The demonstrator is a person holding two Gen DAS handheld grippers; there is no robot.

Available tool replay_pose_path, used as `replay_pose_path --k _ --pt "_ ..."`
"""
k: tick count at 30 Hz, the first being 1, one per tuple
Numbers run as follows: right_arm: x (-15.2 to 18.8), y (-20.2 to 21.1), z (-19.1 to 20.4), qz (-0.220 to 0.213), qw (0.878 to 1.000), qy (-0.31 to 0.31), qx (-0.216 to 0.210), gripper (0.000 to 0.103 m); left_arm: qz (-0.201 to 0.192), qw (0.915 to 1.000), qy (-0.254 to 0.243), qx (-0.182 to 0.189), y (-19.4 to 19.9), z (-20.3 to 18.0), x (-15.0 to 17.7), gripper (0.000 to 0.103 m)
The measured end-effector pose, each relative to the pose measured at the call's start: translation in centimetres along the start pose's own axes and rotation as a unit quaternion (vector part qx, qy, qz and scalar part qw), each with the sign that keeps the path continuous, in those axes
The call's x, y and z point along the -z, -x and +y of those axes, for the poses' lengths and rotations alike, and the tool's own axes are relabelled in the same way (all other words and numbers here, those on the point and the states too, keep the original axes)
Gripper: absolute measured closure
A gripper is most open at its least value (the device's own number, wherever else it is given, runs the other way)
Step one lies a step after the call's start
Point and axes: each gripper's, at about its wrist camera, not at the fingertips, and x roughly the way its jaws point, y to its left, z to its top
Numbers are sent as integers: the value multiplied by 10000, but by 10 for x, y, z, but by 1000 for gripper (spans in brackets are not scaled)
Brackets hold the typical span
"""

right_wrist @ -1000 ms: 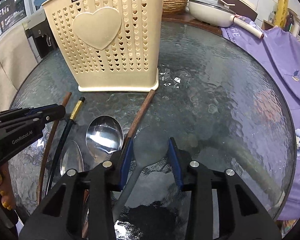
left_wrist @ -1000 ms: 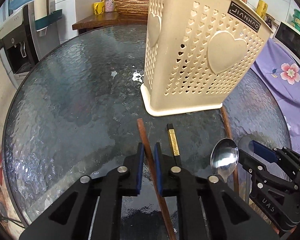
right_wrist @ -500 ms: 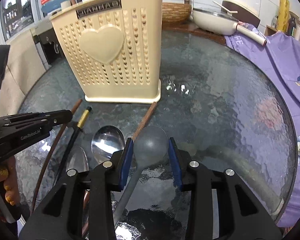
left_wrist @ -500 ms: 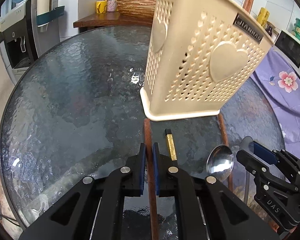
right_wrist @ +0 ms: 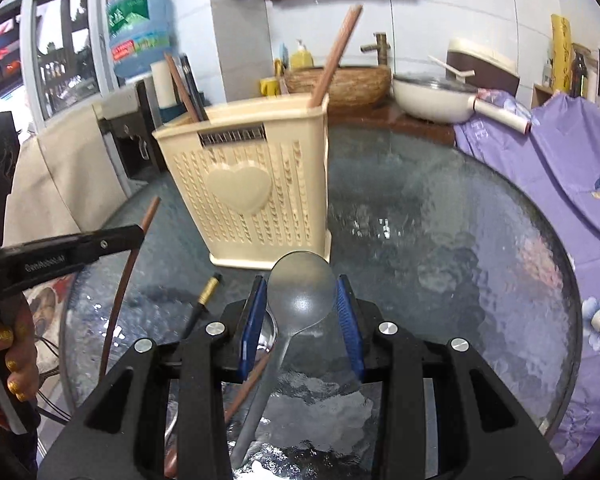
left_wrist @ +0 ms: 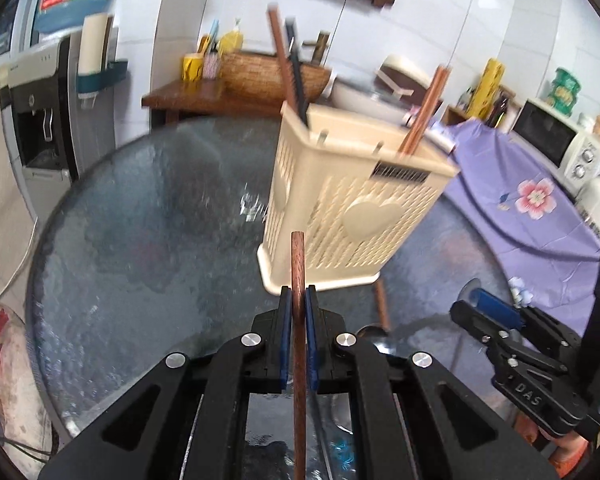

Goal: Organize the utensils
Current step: 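Lift the chopstick and spoon and carry them above the beige holder, then lower the chopstick and spoon into the holder and open both tools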

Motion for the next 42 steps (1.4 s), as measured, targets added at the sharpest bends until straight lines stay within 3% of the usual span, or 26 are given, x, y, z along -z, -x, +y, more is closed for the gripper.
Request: replay_pose_path --k 9,24,35,42 --pt "-13 39 8 -332 9991 167 -179 67 -730 9972 -131 126 55 -13 -20 96" --pt "-27 54 21 -422 9979 409 -268 67 -980 9947 -225 229 78 -15 -25 96" --pt "-67 74 16 -586 9963 366 -505 67 -1140 9909 -397 589 102 -25 -47 97" --pt "-120 90 15 -901 9938 366 -532 67 -1517 9843 -590 679 129 -41 -88 97"
